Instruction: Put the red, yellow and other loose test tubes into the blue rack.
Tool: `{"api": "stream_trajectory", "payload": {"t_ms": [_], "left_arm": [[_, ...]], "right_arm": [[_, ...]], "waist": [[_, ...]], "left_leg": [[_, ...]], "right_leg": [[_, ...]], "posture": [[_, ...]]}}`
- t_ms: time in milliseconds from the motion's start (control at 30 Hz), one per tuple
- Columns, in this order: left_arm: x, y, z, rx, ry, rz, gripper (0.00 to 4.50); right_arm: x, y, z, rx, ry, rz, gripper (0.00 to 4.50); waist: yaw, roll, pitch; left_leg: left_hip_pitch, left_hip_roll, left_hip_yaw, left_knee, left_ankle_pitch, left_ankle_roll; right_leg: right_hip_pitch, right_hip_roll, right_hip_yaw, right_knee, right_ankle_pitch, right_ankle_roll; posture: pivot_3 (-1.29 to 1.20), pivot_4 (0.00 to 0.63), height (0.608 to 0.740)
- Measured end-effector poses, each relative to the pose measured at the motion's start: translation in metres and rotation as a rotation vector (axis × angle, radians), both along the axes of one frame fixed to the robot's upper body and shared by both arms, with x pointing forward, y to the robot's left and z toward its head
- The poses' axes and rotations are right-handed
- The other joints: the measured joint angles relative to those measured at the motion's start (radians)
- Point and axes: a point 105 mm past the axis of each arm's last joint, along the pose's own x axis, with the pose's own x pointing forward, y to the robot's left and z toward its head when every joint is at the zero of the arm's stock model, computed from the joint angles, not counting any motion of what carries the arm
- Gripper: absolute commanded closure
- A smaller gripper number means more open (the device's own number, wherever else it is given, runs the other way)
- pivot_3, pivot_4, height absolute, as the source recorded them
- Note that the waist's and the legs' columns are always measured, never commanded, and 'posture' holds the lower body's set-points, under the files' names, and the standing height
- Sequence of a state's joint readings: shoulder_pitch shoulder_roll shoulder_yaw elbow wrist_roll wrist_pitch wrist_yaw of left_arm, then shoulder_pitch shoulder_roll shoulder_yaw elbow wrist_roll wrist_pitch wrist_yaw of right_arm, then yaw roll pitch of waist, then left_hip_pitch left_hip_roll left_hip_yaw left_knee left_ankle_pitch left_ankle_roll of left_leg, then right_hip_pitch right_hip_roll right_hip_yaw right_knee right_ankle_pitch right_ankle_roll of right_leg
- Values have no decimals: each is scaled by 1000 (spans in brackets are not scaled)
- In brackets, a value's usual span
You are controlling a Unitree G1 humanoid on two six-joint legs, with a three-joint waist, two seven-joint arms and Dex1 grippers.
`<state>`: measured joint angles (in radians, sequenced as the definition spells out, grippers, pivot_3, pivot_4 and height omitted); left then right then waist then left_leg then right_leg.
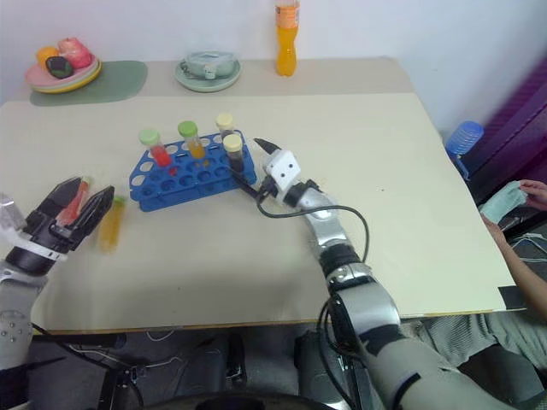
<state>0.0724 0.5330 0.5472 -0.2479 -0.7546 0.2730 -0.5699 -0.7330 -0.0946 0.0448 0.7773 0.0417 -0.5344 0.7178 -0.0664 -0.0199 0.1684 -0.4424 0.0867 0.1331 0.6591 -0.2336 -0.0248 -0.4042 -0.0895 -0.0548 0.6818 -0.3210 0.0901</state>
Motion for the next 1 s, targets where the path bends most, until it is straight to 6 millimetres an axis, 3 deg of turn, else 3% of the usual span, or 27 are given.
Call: {"api": "stream_trajectory", "payload": {"t_ms": [167, 267, 367, 500, 600, 800, 1000], "left_arm": [[1, 3, 2, 11, 92, 103, 0], [3, -1, 5, 22, 165, 159, 0], [4, -10, 4, 65, 307, 181, 0], [2, -21, -15, 70, 582, 165, 0], [3, -25, -16, 75, 666, 158, 0], [14, -11, -10, 87, 764, 238, 0], [29, 6, -5, 46, 851, 325, 0]], "right_arm": [[-23, -50, -8, -102, 66, 12, 16], [-38, -71, 2, -141, 118, 50, 16], [-51, -72, 26, -166, 92, 123, 16], [-63, -66, 43, -204, 84, 206, 16], [-66, -61, 51, -214, 74, 235, 16], [-68, -56, 69, -222, 54, 265, 16], [-68, -54, 72, -229, 44, 277, 16]], "waist": [[14, 0, 0], [16, 0, 0], [16, 0, 0], [24, -1, 0], [26, -1, 0], [26, -1, 1], [29, -1, 1]], "left_leg": [[0, -1, 0, 0, -1, 1], [1, 0, 0, 0, -1, 1], [2, 0, 0, -1, -1, 1], [1, -1, 0, -1, -1, 1], [1, -1, 0, -1, 0, 1], [1, -2, 0, 0, 0, 0], [1, -2, 0, 0, 0, 0]], "right_leg": [[0, -1, 0, -1, 0, 0], [0, 0, 0, -1, 0, 0], [0, 0, 1, -1, 0, 0], [0, 0, 1, -1, 0, 0], [0, 0, 1, -1, 0, 0], [0, 0, 1, -1, 0, 0], [0, 0, 1, -1, 0, 0]], "posture": [[0, 150, 740], [0, 150, 740], [0, 150, 740], [0, 150, 740], [0, 150, 740], [0, 150, 740], [0, 150, 740]]}}
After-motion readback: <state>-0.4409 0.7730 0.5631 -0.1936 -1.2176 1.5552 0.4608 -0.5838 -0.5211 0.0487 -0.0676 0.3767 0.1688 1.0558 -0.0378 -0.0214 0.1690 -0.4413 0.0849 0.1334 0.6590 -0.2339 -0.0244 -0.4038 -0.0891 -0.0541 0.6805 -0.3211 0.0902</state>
